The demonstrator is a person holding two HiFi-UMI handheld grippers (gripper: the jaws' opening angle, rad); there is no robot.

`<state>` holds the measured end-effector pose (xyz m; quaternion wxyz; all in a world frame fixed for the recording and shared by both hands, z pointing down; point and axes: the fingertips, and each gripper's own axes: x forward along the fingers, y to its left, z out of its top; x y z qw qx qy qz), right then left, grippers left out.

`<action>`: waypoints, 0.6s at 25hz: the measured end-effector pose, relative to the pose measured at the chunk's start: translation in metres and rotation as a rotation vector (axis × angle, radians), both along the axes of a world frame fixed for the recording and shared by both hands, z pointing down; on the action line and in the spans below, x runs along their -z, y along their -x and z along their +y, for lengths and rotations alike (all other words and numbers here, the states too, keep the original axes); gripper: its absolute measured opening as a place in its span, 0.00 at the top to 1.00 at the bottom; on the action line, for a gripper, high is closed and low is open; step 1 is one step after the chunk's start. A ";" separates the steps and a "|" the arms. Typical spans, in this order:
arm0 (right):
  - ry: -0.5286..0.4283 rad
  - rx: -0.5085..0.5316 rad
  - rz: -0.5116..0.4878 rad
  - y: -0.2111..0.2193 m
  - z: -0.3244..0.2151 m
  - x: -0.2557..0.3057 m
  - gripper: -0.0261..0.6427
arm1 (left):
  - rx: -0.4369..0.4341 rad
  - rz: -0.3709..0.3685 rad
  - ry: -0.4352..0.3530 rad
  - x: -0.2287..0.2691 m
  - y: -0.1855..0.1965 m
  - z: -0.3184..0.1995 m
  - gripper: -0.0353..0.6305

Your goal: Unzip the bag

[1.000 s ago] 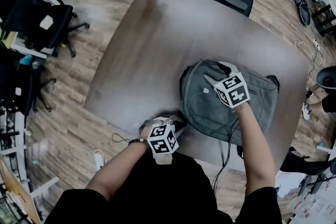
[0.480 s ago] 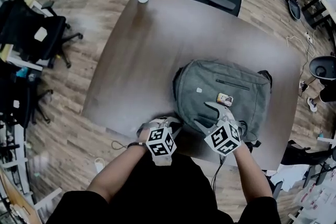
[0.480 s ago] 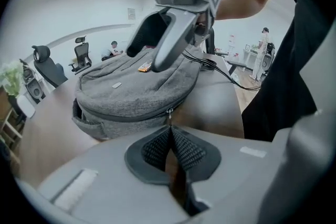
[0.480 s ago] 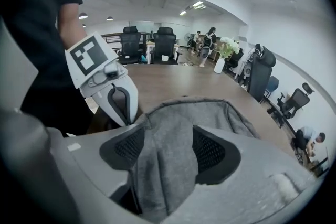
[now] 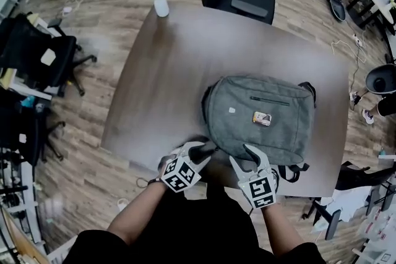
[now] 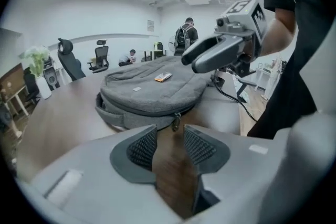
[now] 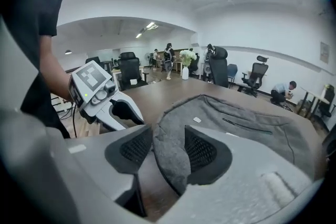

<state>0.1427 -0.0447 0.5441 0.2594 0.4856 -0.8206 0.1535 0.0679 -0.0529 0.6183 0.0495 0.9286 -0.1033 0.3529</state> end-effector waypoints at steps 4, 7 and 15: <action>-0.074 -0.056 -0.020 0.004 -0.007 0.016 0.71 | 0.124 0.113 -0.059 0.038 0.012 -0.027 0.74; -0.164 -0.109 -0.027 0.005 -0.021 0.037 0.82 | 0.202 0.230 -0.130 0.076 0.012 -0.045 0.82; -0.347 -0.270 -0.076 -0.015 -0.048 0.094 0.95 | 0.330 0.394 -0.232 0.145 0.016 -0.078 0.92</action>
